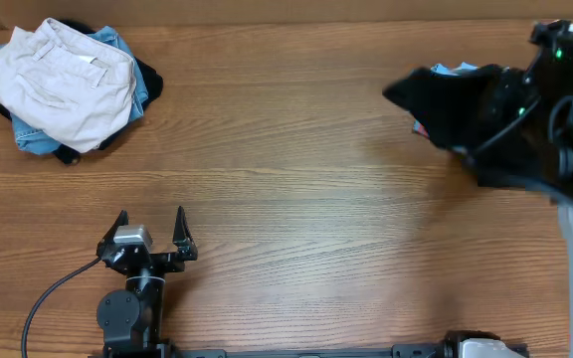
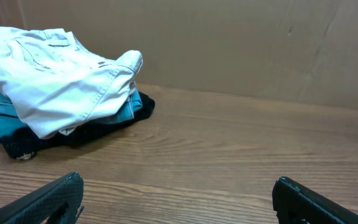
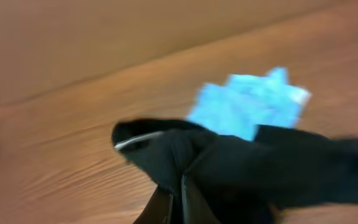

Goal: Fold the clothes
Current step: 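Drag the black t-shirt with the right gripper to table center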

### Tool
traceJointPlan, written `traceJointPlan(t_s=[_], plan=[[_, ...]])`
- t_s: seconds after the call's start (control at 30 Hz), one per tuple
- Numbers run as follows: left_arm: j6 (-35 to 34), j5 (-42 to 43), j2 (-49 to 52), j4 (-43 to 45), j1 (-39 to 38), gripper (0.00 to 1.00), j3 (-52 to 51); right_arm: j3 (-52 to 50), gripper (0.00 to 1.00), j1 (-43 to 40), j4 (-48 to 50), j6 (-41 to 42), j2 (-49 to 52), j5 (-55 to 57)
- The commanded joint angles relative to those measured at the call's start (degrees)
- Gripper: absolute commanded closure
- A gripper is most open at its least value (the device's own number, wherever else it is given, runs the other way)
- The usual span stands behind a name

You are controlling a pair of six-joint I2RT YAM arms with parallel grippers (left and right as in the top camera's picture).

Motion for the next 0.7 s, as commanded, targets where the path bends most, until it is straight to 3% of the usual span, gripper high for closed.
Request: traceJointPlan(t_s=[0.0, 0.2, 0.3, 0.5, 0.67], plan=[[1.0, -0.1, -0.5, -0.1, 0.3, 0.0, -0.2, 0.9, 0.96, 10.1, 0.5, 1.9, -6.7, -4.6], [1.0, -0.1, -0.5, -0.1, 0.3, 0.0, -0.2, 0.9, 0.96, 30.6, 1.2, 10.5, -10.6, -5.7], [1.0, -0.1, -0.5, -0.1, 0.3, 0.0, -0.2, 0.9, 0.96, 36.8, 4.1, 11.3, -10.6, -9.9], [1.0, -0.1, -0.5, -0.1, 0.3, 0.0, -0.2, 0.9, 0.96, 38.8, 6.2, 12.0, -7.0, -9.8], [1.0, -0.1, -0.5, -0.1, 0.3, 0.0, -0.2, 0.9, 0.96, 38.8, 9.0, 12.0, 7.0, -10.4]])
